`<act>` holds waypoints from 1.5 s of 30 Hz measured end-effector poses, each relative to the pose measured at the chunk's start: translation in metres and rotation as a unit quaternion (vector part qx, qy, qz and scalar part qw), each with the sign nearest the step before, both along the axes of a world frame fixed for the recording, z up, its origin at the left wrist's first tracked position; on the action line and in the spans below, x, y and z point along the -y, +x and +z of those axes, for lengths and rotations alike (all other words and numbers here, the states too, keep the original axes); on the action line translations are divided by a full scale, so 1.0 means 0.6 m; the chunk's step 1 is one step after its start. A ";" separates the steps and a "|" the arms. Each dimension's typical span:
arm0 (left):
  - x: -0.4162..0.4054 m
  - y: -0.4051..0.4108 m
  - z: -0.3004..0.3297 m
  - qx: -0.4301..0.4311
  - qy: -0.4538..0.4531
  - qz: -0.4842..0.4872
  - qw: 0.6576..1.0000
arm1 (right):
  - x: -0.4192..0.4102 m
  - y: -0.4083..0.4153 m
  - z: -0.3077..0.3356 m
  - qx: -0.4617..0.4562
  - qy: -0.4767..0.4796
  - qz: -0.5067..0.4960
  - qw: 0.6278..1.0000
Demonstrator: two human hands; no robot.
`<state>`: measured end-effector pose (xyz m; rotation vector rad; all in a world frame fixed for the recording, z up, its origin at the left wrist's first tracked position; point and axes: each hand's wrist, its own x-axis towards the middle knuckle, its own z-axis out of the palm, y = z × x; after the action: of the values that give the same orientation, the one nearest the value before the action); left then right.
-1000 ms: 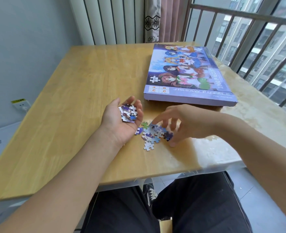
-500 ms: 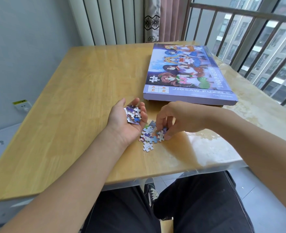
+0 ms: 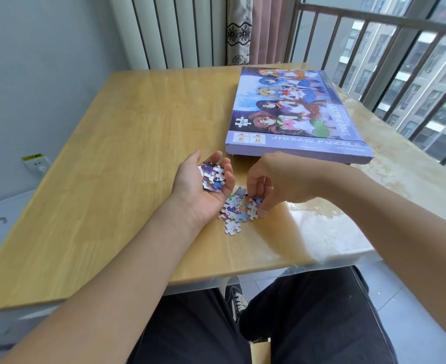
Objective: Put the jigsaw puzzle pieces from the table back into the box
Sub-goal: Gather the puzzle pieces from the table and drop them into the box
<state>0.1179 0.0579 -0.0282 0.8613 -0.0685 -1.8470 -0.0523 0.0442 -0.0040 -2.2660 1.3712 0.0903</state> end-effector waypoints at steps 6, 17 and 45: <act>-0.002 0.001 -0.003 -0.004 0.002 -0.001 1.000 | 0.006 -0.001 -0.002 0.015 -0.001 -0.001 1.000; 0.002 0.004 0.002 -0.007 -0.007 0.013 1.000 | 0.003 -0.022 0.005 0.329 0.132 -0.116 0.928; -0.001 -0.105 0.061 -0.039 0.035 -0.023 0.998 | 0.050 -0.116 0.102 -0.066 -0.442 -0.151 0.882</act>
<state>0.0550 0.0587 0.0085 0.8412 0.0258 -1.9344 -0.1219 0.0140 0.0575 -2.7098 2.1328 -0.6202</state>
